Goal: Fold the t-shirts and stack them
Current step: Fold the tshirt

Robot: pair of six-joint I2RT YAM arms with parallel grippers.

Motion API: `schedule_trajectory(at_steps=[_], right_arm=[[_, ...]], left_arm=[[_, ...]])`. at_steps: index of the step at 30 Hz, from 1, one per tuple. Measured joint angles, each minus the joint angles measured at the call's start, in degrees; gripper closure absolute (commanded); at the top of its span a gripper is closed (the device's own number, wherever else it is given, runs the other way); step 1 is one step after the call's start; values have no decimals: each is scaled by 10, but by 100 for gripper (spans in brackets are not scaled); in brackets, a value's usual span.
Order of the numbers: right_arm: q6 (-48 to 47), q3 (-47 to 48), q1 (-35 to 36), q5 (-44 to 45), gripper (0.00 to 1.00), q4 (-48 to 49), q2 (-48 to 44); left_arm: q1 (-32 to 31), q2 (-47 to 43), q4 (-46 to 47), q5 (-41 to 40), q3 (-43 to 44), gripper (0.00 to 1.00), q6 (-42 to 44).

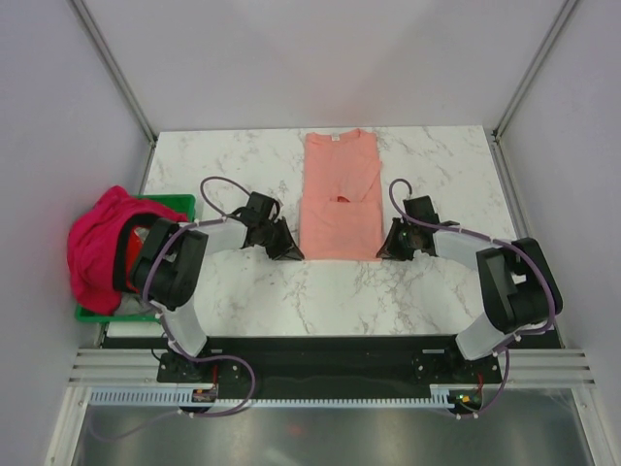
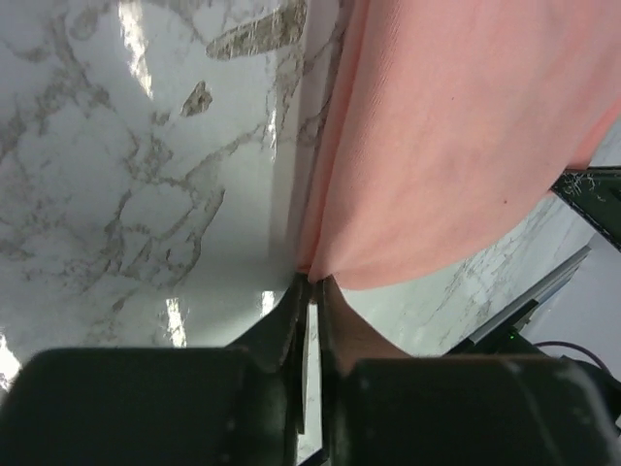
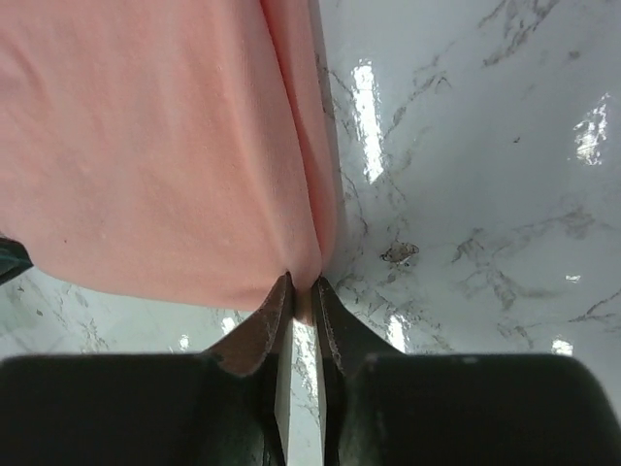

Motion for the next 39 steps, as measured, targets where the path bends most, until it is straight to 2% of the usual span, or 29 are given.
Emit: schedule_trajectory(at_steps=[1,4,11,15,21,26,32,39], right_arm=[[0,0,0,-2,86,1,1],[0,0,0,-6,100,5,4],[0,-3,0,-7,100,-14,-13],[0,-17,1,-5,100,-82,-99],[13,0,6,-14,100,-210,-311],[25,60,12,-19,100,-297,-401],[27,122,13,-17,100,-345,-378],[7,194,13,26,100,-364,-259]], left_arm=[[0,7,0,2,5,98,-2],[-4,19,2,-2,23,98,-3],[-26,-12,-31,-42,26,98,-3],[-56,-122,-79,-59,8,98,-4],[-92,-333,-165,-70,1,98,-8],[-109,-421,-242,-80,18,98,-23],[-111,-415,-289,-99,73,98,-25],[-88,-313,-306,-106,130,98,-25]])
